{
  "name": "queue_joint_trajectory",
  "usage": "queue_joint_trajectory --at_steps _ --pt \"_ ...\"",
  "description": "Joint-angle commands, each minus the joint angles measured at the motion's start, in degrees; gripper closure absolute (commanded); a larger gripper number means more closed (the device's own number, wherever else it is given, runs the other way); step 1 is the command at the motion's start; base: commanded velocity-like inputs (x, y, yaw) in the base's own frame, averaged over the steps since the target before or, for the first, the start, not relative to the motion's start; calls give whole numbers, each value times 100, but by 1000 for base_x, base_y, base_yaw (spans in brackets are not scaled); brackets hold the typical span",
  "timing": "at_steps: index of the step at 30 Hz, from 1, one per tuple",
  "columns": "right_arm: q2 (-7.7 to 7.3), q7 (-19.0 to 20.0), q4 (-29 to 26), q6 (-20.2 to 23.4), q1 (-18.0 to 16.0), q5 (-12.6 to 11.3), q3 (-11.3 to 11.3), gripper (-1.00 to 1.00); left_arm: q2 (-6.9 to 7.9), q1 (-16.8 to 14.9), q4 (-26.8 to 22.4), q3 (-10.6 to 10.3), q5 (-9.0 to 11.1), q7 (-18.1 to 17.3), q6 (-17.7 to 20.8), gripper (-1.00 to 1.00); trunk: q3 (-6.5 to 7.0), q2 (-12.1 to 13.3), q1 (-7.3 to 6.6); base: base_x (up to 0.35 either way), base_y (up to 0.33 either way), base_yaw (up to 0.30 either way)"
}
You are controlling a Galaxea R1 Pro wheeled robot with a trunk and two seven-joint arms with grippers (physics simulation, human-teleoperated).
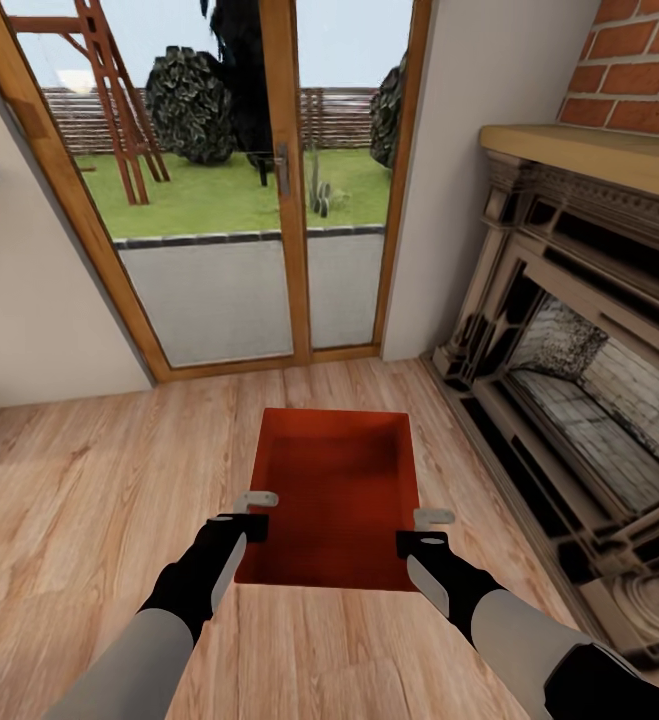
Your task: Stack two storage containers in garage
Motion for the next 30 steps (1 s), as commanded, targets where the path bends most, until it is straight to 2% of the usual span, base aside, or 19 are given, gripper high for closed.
queue_joint_trajectory --at_steps 1,30 --pt "-5 -62 -23 46 -5 218 -86 100 0 -2 -6 140 -184 176 56 100 0 -10 3 0 0 0" --pt "-5 -62 -23 46 -5 218 -86 100 1 -1 -5 140 -184 167 37 100 265 -10 3 0 0 0"
